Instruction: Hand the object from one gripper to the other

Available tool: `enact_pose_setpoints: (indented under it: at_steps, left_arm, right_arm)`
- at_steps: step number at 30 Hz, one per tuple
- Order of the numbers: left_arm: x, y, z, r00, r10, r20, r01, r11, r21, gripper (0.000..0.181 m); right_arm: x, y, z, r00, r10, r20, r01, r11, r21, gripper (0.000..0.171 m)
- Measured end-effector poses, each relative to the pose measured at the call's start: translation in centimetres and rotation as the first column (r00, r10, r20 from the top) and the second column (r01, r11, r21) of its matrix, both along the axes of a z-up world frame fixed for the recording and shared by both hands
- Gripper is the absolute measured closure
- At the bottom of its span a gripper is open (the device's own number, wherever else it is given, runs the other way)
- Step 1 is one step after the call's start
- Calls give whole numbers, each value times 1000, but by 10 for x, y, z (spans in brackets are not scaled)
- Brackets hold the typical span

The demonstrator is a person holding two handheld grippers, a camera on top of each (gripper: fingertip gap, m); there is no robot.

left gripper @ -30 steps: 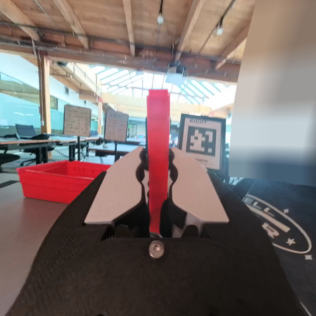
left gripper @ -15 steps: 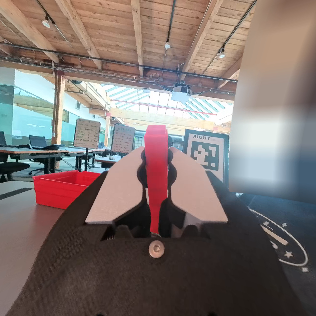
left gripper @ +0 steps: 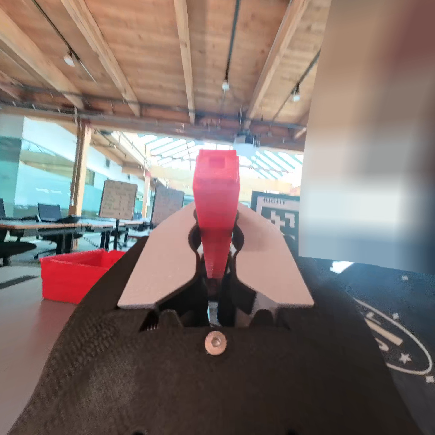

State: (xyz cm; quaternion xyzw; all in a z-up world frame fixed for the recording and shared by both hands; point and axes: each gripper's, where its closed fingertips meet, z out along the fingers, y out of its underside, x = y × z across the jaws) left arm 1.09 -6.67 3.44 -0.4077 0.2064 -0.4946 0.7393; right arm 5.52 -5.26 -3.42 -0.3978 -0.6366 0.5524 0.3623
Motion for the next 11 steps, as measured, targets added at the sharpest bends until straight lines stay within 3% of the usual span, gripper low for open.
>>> enact_pose_setpoints:
  at_steps: [4,8,11]
  left_arm:
    - [-7,-6,8,997,-15,71,12,999,42,159]
    - [6,-3,-5,997,-38,-62,39,999,9,156]
    - [10,1,-7,997,-11,-75,10,1000,-5,158]
  right_arm:
    - [1,-3,10,996,36,-80,-37,999,-6,148]
    - [10,0,18,993,59,-101,-65,996,-62,149]
    - [15,7,34,983,43,-178,-68,988,-138,149]
